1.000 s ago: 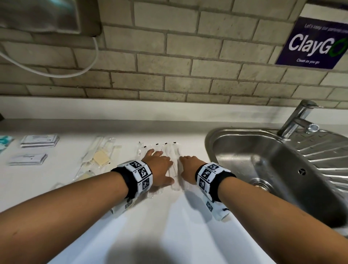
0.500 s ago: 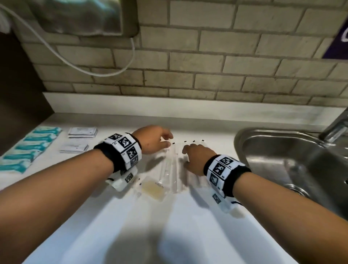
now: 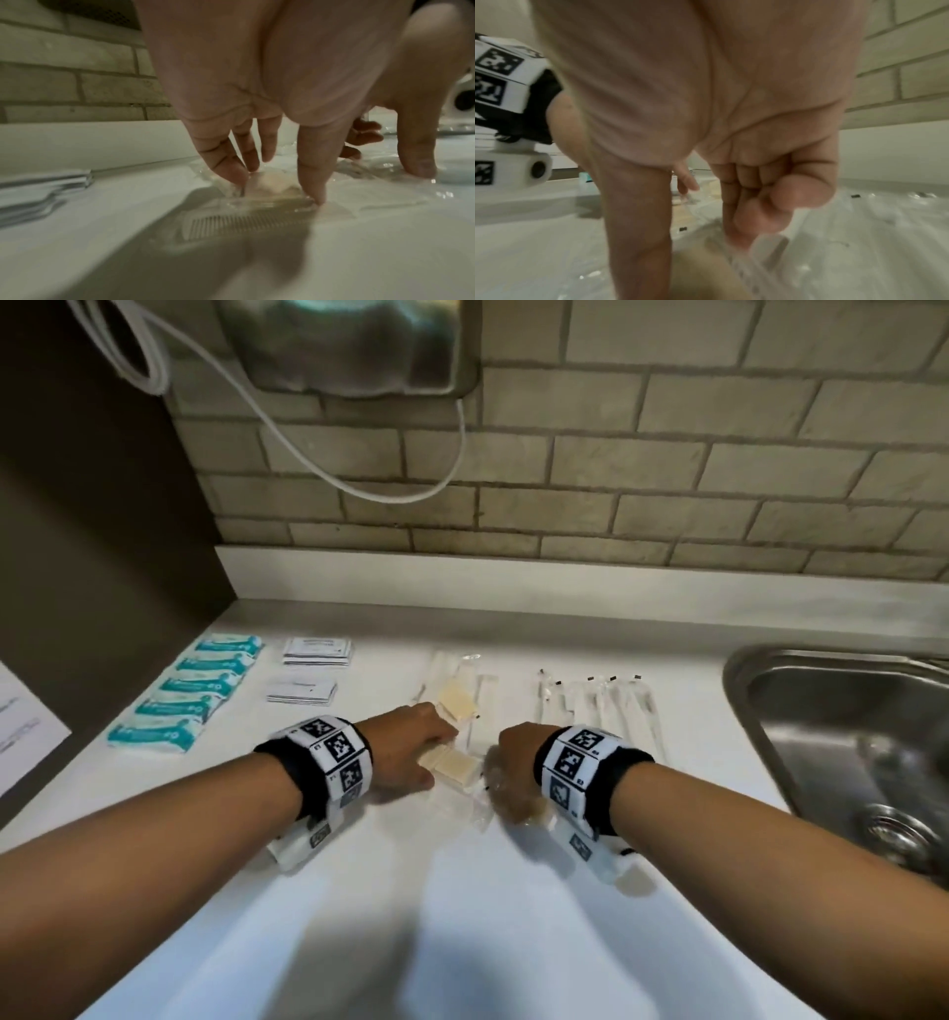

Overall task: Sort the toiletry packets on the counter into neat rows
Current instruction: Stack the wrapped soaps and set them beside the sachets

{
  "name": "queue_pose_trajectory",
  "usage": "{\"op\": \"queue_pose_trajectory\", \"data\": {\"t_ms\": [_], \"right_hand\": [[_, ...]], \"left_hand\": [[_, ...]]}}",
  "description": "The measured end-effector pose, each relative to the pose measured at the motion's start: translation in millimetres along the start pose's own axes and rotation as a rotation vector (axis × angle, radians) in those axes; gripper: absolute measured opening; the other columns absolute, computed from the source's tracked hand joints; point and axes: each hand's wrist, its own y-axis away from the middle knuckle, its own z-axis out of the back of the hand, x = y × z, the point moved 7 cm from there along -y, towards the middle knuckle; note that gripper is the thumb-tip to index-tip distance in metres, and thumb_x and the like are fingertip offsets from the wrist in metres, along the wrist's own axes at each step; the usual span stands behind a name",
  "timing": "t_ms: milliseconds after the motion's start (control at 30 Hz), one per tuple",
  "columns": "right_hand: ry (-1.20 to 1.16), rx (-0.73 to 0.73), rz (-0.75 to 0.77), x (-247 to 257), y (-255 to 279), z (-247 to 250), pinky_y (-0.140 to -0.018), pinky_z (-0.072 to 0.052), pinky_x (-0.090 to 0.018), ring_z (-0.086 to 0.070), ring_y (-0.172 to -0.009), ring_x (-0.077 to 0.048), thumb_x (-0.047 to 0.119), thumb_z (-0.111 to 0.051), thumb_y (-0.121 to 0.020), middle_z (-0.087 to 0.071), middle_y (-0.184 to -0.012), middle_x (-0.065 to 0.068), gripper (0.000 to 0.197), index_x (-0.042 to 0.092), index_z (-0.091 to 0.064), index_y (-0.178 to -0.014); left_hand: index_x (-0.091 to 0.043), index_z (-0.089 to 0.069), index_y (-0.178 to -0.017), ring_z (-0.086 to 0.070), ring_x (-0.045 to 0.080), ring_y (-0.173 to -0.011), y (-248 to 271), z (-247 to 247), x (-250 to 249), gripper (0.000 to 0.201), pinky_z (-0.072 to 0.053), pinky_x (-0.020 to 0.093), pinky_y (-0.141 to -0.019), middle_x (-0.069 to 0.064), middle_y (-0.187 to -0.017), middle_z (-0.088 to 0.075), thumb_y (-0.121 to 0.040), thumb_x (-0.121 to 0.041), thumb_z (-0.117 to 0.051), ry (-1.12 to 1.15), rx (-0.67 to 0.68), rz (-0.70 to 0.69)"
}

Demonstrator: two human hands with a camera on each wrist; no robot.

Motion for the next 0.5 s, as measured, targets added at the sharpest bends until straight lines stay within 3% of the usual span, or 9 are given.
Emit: {"op": "queue_pose_trajectory", "data": {"t_ms": [100,167,267,300,400,500], "right_hand": [[-0.036,0.004,-0.092,-8.8,-0.7,-0.8,-0.069,-0.060,-0.037,-0.068,-0.070,-0.022,0.025,-0.073,-0.068,-0.068,-0.076,-0.003,0.017,0.012,-0.064,-0.075],[-0.081,-0.038,-0.130,-12.7,-6.3,3.1,-0.071,-0.061,-0.039,-0.068,-0.073,-0.021,0.026,-0.076,-0.067,-0.069,-0.080,-0.001,0.021,0.013,-0.066,-0.080],[-0.166,-0.144,-0.121,-8.5,-1.7,22.8,-0.085,-0.053,-0.034,-0.063,-0.103,-0.025,0.028,-0.074,-0.079,-0.065,-0.108,-0.004,0.037,0.012,-0.063,-0.111],[-0.226,-0.166,-0.119,-6.0,0.0,30.4,-0.084,-0.049,-0.031,-0.060,-0.106,-0.025,0.025,-0.071,-0.083,-0.063,-0.115,-0.006,0.041,0.009,-0.059,-0.118],[-0.391,-0.267,-0.094,3.2,2.8,48.5,-0.075,-0.040,-0.026,-0.053,-0.094,-0.018,0.019,-0.071,-0.084,-0.061,-0.120,-0.005,0.043,0.014,-0.054,-0.123],[-0.433,-0.260,-0.092,17.4,-9.9,47.5,-0.075,-0.042,-0.026,-0.058,-0.100,-0.021,0.020,-0.072,-0.082,-0.062,-0.117,-0.004,0.041,0.016,-0.058,-0.120]], "left_hand": [[-0.025,-0.038,-0.139,-0.055,0.016,-0.098,-2.4,1.2,10.8,0.080,-0.049,0.027,-0.083,-0.007,-0.122,-0.034,-0.070,-0.029,-0.080,0.148,-0.071,0.085],[-0.021,-0.047,-0.132,-0.057,0.017,-0.094,-2.1,1.8,16.6,0.075,-0.050,0.027,-0.078,-0.005,-0.120,-0.039,-0.067,-0.035,-0.082,0.145,-0.059,0.146],[-0.025,-0.056,-0.124,-0.054,0.020,-0.104,-1.9,4.2,22.7,0.068,-0.048,0.029,-0.083,0.001,-0.121,-0.049,-0.064,-0.045,-0.082,0.073,-0.044,0.163],[-0.028,-0.055,-0.125,-0.052,0.022,-0.108,-1.8,5.9,25.2,0.068,-0.046,0.030,-0.083,0.002,-0.123,-0.049,-0.065,-0.046,-0.081,0.064,-0.040,0.160],[-0.029,-0.053,-0.129,-0.058,0.024,-0.110,-3.1,6.4,31.6,0.063,-0.043,0.026,-0.080,0.002,-0.130,-0.056,-0.073,-0.038,-0.080,0.102,-0.008,0.128],[-0.031,-0.053,-0.125,-0.062,0.023,-0.102,-1.9,7.5,39.5,0.063,-0.048,0.025,-0.080,0.000,-0.124,-0.061,-0.069,-0.028,-0.083,0.149,-0.032,0.117]]}}
